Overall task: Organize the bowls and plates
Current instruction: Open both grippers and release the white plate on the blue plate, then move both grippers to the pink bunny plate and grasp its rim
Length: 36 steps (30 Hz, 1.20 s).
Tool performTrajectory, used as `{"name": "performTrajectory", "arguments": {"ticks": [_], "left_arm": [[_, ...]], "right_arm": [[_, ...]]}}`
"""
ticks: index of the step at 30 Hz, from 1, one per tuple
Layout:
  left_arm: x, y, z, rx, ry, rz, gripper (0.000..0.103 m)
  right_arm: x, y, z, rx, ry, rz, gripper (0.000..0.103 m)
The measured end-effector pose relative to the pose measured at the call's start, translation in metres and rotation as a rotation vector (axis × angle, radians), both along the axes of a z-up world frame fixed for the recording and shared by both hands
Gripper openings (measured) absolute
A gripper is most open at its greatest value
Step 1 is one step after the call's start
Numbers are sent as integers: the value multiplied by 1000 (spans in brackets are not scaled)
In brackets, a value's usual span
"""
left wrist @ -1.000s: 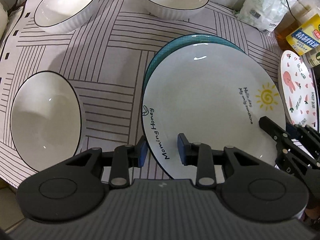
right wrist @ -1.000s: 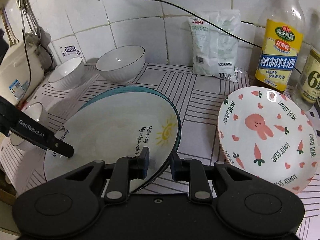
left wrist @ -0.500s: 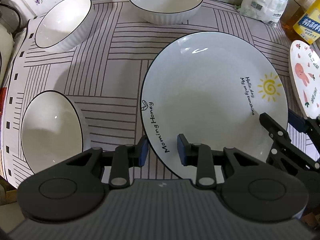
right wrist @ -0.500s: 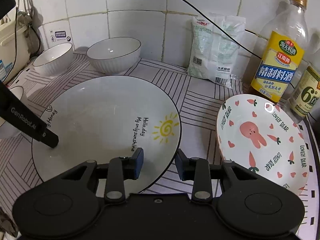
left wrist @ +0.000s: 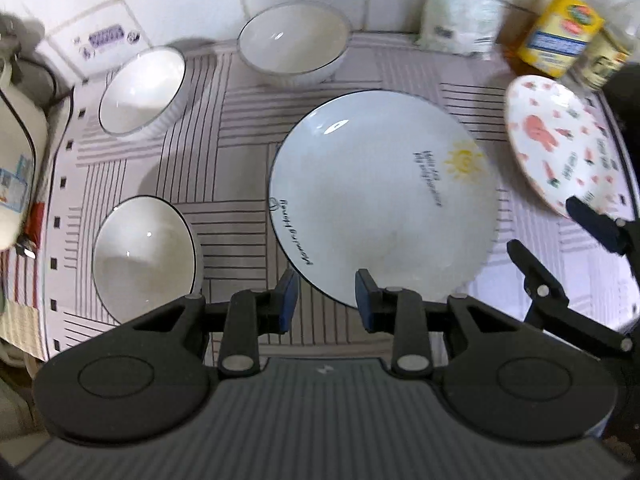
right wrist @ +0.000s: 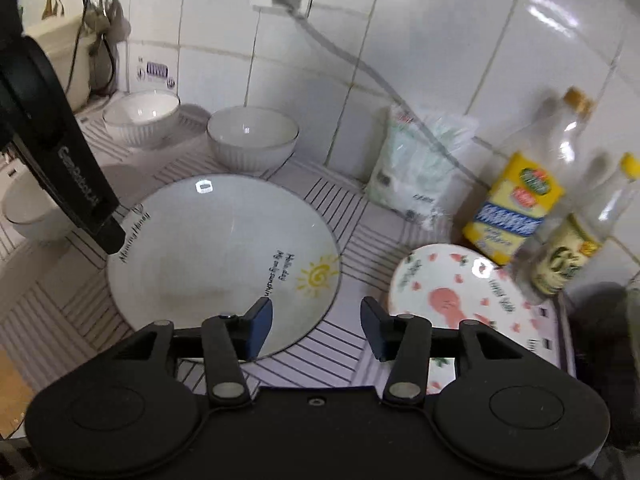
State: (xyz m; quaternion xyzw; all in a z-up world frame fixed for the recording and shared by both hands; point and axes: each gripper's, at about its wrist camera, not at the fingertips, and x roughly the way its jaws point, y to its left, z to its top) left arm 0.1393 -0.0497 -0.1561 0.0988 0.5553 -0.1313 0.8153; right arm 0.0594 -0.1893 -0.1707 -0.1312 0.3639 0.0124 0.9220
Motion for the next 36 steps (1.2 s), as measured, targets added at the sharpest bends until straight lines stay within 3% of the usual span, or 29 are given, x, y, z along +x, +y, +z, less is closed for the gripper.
{"name": "performTrajectory", "arguments": {"ticks": [2,6,8,10,18,20,22,25,31,36], "left_arm": [[-11,-4,11,1,-10,-32,31],[-30,-14,26,0,-35,-82,34],[-38,-22,32,-1,-44,-112,40],[-45,-31,36,10,-51,-134,57],[-63,-64,47,73,-80,-246,72],[-63,-70,47,80,-89,-268,74],[-61,-76,47,90,-90,-288,78],[-57,-85,45,102,-87,-326,78],[-33,-100,43,79,-72,-403,79],[-10,-114,41,29,-44,-461,80]], "right_arm": [[-16,-3,14,8,-26,4,63],[-44,-11,35,25,-72,-6,66],[-55,-19,40,43,-87,-34,66],[-64,-29,43,83,-95,-62,67],[-100,-73,49,251,-127,-161,67],[-106,-82,48,284,-149,-186,74],[-110,-88,47,304,-173,-203,89],[-111,-96,44,315,-201,-219,90],[-101,-101,35,238,-287,-255,91],[-82,-113,21,310,-330,-345,91]]}}
